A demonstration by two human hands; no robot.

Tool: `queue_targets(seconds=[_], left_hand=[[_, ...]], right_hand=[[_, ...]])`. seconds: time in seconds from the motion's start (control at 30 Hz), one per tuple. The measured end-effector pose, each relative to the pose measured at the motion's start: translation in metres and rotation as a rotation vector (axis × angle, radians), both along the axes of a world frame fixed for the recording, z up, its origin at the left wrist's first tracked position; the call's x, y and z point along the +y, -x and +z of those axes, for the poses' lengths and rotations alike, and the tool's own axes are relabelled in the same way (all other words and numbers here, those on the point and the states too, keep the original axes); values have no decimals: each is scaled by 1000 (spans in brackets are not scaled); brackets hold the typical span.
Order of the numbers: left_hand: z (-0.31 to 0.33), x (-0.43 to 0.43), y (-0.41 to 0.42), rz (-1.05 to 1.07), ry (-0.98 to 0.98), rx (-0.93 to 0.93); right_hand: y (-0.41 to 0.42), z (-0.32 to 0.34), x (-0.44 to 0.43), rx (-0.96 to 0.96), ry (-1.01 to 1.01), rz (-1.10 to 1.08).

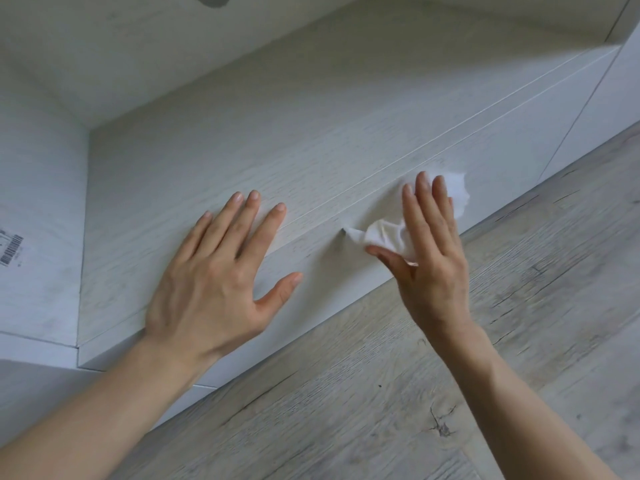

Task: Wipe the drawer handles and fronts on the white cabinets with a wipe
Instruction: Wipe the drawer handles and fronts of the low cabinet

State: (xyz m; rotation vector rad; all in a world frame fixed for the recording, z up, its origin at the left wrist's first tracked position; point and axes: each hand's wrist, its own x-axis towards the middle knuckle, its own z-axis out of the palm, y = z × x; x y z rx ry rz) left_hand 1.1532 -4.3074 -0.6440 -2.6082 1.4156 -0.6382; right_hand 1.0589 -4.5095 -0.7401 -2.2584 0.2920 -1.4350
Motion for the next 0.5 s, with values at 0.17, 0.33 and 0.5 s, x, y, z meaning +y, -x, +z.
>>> queue_targets(seconds=[0.17, 0.33, 0.5], left_hand=[[0, 1, 0, -2, -5, 0], [-1, 0, 0, -7, 6, -11], [0, 1, 0, -9, 3, -8]], right_hand=[[-11, 4, 23, -26, -34, 15], [-12, 12, 29, -107, -368, -54], [-14, 3, 38, -45, -144, -6]])
